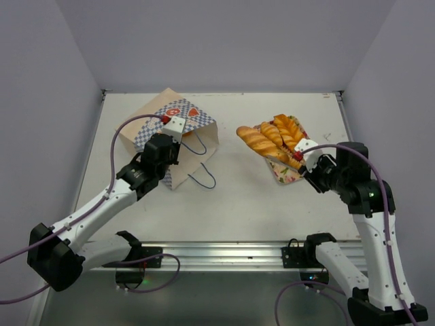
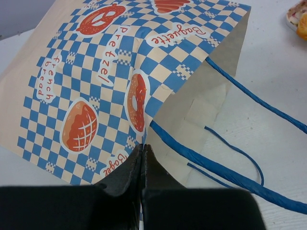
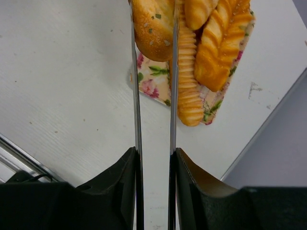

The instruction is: Take the fake bread out of the paper bag

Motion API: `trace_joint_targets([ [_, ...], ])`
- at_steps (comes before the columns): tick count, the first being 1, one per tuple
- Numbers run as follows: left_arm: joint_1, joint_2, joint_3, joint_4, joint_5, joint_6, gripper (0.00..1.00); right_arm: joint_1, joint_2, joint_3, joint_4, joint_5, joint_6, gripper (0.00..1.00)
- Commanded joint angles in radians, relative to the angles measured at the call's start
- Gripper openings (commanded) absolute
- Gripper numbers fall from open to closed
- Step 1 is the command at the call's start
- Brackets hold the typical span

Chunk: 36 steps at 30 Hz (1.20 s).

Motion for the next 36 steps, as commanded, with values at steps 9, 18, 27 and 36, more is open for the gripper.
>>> trace_joint_targets([
  [9, 0.01, -0.082, -0.018, 0.054, 0.088, 0.012, 0.0, -0.176, 0.048, -0.041, 0.263, 0.154, 0.194, 0.0],
  [18, 0.01, -0.147, -0.045, 0.054, 0.12, 0.01, 0.0, -0.288, 0.206, -0.093, 0.385, 0.039, 0.251, 0.0],
  [27, 0.01, -0.173, -0.059, 0.047, 0.137, 0.004, 0.0, -0.286, 0.22, -0.182, 0.392, -0.003, 0.207, 0.06],
  [36, 0.01, -0.191, -0.064, 0.037, 0.148, -0.004, 0.0, -0.288, 0.212, -0.19, 0.391, 0.012, 0.203, 0.37],
])
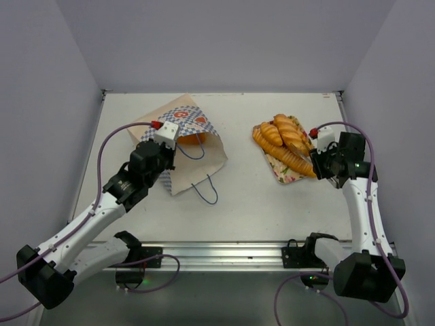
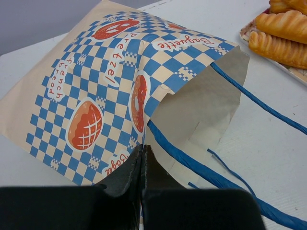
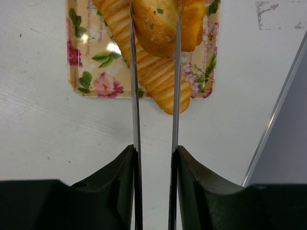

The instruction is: Take the fake bread out of the paper bag

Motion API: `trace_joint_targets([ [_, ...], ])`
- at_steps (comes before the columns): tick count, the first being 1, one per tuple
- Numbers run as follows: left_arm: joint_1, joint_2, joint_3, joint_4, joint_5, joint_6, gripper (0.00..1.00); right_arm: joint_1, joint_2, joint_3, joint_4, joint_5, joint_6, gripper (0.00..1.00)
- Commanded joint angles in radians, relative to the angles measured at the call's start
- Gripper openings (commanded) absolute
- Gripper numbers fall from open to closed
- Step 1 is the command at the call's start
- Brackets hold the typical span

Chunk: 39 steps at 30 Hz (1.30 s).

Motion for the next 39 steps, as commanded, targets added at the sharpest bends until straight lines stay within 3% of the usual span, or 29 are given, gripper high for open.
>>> trace_joint_targets([
  [1, 0.008, -0.028, -0.004, 0.032, 0.014, -0.008, 0.0, -0.004, -0.027, 0.016, 0.048, -0.03, -0.004, 0.38],
  [11, 0.008, -0.031, -0.001, 0.026, 0.02, -0.008, 0.0, -0.004, -0.03, 0.072, 0.028, -0.058, 0.007, 0.5],
  [39, 0.008, -0.043, 0.011, 0.004, 0.037, -0.002, 0.0, -0.004, -0.035, 0.082, 0.004, -0.09, -0.013, 0.55],
])
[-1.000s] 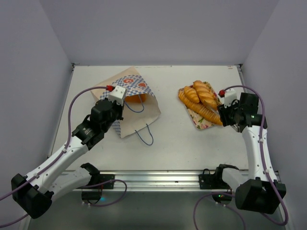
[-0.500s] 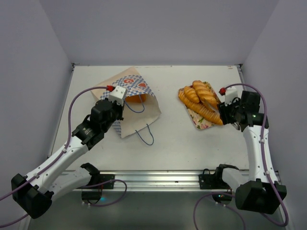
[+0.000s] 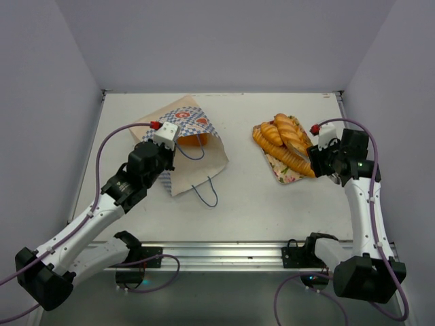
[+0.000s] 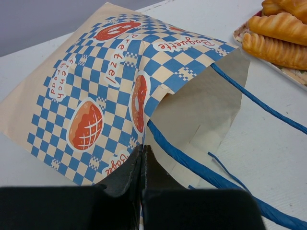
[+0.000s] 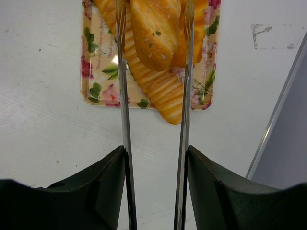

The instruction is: Take the fake bread out of the paper bag

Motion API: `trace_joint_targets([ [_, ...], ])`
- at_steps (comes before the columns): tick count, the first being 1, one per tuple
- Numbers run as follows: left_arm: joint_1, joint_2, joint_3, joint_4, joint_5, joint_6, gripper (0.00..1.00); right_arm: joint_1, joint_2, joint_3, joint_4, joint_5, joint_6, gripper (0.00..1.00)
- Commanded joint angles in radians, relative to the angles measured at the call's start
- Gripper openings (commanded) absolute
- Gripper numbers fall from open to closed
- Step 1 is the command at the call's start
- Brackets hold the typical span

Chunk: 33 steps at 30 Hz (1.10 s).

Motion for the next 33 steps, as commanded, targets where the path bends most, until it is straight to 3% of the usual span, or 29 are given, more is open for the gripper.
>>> trace_joint_targets([
  [1, 0.008, -0.025, 0.013, 0.012, 0.017, 0.0, 0.0, -0.003, -0.031, 0.032, 0.021, -0.075, -0.017, 0.55],
  [4, 0.008, -0.028, 0.021, 0.004, 0.029, 0.003, 0.0, -0.002, -0.039, 0.063, -0.011, -0.145, -0.069, 0.54],
  [8, 0.008, -0.028, 0.039, -0.02, 0.041, -0.004, 0.0, -0.002, -0.022, 0.132, -0.113, -0.401, -0.227, 0.53],
  [11, 0.008, -0.025, 0.06, -0.046, 0.049, -0.026, 0.0, 0.009, -0.014, 0.181, -0.253, -0.602, -0.432, 0.51],
  [15, 0.008, -0.025, 0.076, -0.071, 0.058, -0.088, 0.0, 0.119, 0.001, 0.212, -0.407, -0.679, -0.661, 0.49],
  [21, 0.008, -0.008, 0.111, -0.089, 0.075, -0.196, 0.0, 0.439, 0.045, 0.173, -0.216, -0.562, -0.518, 0.48],
  [27, 0.008, 0.036, 0.169, -0.095, 0.09, -0.302, 0.0, 0.705, 0.159, 0.138, 0.212, -0.134, -0.212, 0.45],
  [29, 0.008, 0.059, 0.18, -0.091, 0.098, -0.329, 0.0, 0.78, 0.202, 0.14, 0.302, 0.042, -0.178, 0.45],
  [33, 0.008, 0.099, 0.197, -0.062, 0.12, -0.392, 0.0, 0.845, 0.306, 0.144, 0.42, 0.227, -0.175, 0.44],
])
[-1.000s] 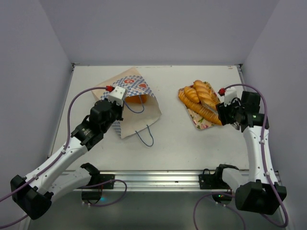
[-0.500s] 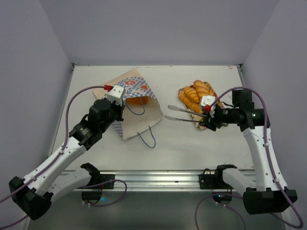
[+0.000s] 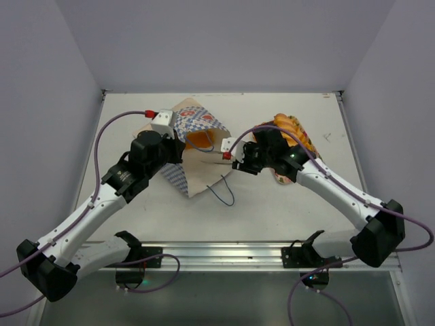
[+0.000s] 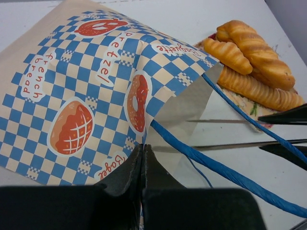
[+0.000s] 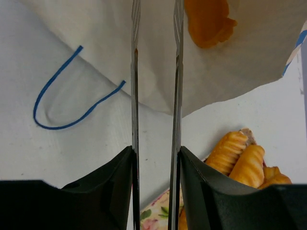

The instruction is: Take the fake bread out of the paper bag

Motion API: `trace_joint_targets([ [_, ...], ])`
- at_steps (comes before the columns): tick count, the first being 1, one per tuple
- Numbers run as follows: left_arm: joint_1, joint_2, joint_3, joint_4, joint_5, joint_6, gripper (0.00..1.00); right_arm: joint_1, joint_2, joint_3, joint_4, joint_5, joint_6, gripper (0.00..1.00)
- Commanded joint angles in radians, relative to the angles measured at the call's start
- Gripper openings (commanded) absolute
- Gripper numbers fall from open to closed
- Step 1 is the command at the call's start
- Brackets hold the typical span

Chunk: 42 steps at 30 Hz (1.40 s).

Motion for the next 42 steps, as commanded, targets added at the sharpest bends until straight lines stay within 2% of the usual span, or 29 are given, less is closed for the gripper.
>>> trace_joint_targets([
  [1, 0.008, 0.034, 0.047, 0.054, 0.036, -0.099, 0.0, 0.042, 0.067, 0.002, 0.246, 0.283, 0.061, 0.44],
  [6, 0.008, 0.05, 0.046, 0.088, 0.045, -0.125, 0.0, 0.076, 0.147, 0.02, 0.326, 0.403, 0.019, 0.45],
  [10, 0.007, 0.039, 0.05, 0.091, 0.045, -0.125, 0.0, 0.096, 0.176, 0.017, 0.376, 0.439, -0.005, 0.45],
  [27, 0.008, -0.001, 0.009, 0.115, 0.03, -0.12, 0.0, 0.085, 0.334, 0.117, 0.388, 0.482, 0.138, 0.47],
  [34, 0.008, 0.019, -0.01, 0.128, 0.082, -0.109, 0.0, 0.035, 0.372, 0.168, 0.35, 0.404, 0.215, 0.47],
  [42, 0.008, 0.01, -0.017, 0.145, 0.067, -0.112, 0.0, -0.027, 0.406, 0.158, 0.313, 0.262, 0.345, 0.47],
])
